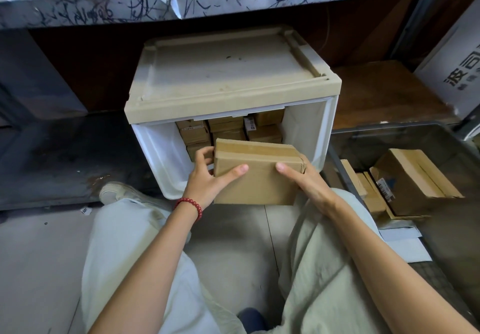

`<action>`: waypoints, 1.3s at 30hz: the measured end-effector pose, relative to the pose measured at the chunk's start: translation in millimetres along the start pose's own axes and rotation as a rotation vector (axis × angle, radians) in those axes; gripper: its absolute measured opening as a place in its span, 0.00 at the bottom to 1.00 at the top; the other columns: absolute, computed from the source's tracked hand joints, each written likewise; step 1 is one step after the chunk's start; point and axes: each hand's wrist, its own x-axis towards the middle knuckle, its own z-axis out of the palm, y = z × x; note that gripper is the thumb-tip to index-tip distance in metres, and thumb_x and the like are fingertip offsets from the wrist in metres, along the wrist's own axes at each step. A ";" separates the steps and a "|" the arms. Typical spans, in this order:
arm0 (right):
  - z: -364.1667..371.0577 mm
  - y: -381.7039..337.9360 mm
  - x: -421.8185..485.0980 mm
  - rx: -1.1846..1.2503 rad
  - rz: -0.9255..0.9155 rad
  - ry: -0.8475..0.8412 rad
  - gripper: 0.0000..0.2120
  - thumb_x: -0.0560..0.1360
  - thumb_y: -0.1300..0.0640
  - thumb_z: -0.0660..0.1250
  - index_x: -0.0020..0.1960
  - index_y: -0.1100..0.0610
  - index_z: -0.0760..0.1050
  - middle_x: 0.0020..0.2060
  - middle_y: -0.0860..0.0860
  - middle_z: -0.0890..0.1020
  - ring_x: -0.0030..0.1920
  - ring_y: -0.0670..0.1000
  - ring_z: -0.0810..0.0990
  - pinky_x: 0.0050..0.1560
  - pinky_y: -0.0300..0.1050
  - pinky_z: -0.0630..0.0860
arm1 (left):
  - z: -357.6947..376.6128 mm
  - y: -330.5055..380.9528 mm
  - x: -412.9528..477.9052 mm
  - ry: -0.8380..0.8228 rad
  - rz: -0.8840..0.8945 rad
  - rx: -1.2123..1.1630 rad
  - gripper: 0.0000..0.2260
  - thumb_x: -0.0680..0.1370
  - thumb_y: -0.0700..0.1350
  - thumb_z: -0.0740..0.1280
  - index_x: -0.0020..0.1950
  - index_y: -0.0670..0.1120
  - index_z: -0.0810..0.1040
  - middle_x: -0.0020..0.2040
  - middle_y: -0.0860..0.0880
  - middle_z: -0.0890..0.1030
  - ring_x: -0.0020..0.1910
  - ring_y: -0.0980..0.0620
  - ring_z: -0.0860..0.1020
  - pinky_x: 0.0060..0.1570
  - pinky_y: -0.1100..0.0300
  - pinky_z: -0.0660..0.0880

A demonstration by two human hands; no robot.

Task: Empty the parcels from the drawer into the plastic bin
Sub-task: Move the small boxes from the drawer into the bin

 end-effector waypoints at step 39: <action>-172.6 111.5 -75.5 0.140 0.200 1.192 0.50 0.60 0.53 0.82 0.70 0.49 0.53 0.68 0.54 0.63 0.66 0.51 0.65 0.71 0.51 0.64 | 305.2 89.3 66.4 -0.509 0.680 0.952 0.25 0.77 0.55 0.65 0.72 0.52 0.64 0.71 0.51 0.69 0.69 0.46 0.66 0.63 0.47 0.67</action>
